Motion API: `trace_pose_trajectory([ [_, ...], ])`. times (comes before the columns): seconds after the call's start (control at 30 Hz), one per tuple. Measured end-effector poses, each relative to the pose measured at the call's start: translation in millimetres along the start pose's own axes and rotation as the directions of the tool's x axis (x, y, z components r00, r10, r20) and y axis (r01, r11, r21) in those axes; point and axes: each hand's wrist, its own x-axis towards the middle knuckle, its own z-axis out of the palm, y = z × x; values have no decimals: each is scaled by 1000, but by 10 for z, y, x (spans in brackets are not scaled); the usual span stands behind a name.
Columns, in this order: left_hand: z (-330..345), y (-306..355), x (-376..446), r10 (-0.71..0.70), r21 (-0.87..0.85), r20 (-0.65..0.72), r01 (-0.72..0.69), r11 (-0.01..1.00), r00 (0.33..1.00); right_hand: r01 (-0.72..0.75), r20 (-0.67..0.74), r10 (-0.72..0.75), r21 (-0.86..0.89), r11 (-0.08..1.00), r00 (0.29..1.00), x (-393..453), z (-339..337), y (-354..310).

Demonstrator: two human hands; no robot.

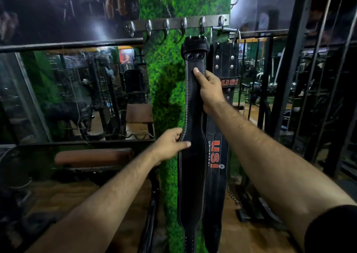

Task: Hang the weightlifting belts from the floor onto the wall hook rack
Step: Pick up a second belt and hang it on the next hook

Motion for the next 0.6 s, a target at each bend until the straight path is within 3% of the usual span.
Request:
trace_pose_trajectory([
  [0.1, -180, 403, 201, 67, -62, -178, -79, 995, 982, 31, 78, -26, -67, 997, 997, -24, 83, 55],
  [0.2, -132, 683, 231, 163, -184, -211, -203, 962, 964, 107, 101, -92, -154, 982, 991, -50, 165, 104],
  [0.33, 32, 662, 230, 133, -338, -425, -294, 894, 895, 207, 143, -176, -242, 948, 974, -174, 164, 225],
  [0.5, -87, 739, 200, 142, -272, -640, -395, 878, 756, 243, 237, -145, -466, 851, 961, -610, 41, 835],
  [0.6, -195, 755, 207, 184, -258, -653, -444, 858, 735, 242, 285, -109, -490, 837, 952, -792, -28, 1042],
])
